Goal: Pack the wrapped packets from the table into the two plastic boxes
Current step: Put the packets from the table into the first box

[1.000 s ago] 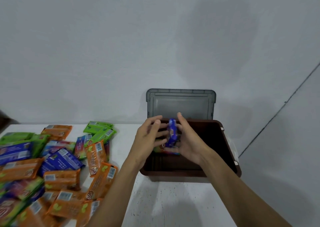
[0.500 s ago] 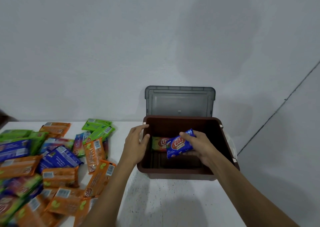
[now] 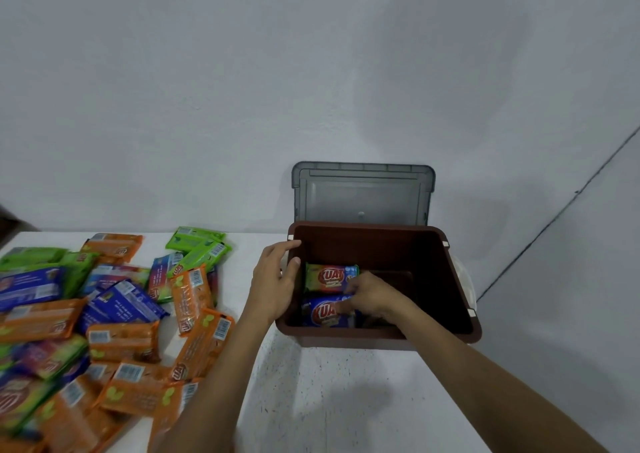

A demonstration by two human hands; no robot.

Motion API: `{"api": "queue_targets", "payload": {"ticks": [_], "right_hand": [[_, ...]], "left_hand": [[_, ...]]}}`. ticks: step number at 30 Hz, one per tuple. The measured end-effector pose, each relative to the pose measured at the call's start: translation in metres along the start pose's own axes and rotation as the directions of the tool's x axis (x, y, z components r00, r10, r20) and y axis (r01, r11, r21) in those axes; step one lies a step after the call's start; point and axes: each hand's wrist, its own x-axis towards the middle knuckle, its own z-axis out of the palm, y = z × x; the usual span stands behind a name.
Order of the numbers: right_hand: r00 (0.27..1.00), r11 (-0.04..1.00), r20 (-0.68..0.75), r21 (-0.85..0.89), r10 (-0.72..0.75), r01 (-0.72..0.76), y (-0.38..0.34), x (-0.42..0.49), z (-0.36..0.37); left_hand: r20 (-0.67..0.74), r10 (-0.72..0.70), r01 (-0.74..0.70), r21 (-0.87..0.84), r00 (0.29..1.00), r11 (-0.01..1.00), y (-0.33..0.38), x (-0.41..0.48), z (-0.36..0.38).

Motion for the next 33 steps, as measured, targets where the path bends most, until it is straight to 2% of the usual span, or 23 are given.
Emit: {"api": "queue_targets", "payload": {"ticks": [2, 5, 16, 20, 23, 30, 33], "right_hand": [[0.997, 0.988, -0.078, -0.152, -0.019, 0.007, 0.005, 0.006, 0.004], [0.986, 0.97, -0.169, -0.241, -0.015, -0.027, 0.012, 0.017, 0.008], [0.977, 0.957, -0.214, -0.288, -0.025, -0.039, 0.014, 0.019, 0.007], [0.969, 0.967, -0.242, -0.254, -0.037, -0.027, 0.008, 0.009, -0.001], [0.953, 0.973, -0.287, -0.231, -0.099, 0.031, -0.006, -0.009, -0.007], [0.84, 0.931, -0.407, -0.222, -0.359, 0.291, -0.057, -0.04, 0.011], [0.774, 0.901, -0.463, -0.215, -0.433, 0.376, -0.086, -0.047, 0.03]], "left_hand": [[-0.004, -0.003, 0.003, -0.012, 1.0, 1.0, 0.0, 0.0, 0.0], [-0.004, -0.006, 0.006, -0.019, 1.0, 1.0, 0.0, -0.001, 0.001], [0.003, -0.017, 0.017, -0.091, 1.0, 0.996, -0.001, -0.001, 0.0], [0.087, -0.028, 0.045, -0.2, 0.996, 0.979, -0.005, 0.0, -0.007], [0.144, -0.047, 0.09, -0.311, 0.989, 0.946, -0.013, -0.002, -0.017], [0.037, -0.101, 0.108, -0.31, 0.994, 0.945, -0.044, -0.015, -0.077], [-0.018, -0.101, 0.094, -0.24, 0.995, 0.966, -0.063, -0.019, -0.11]]}}
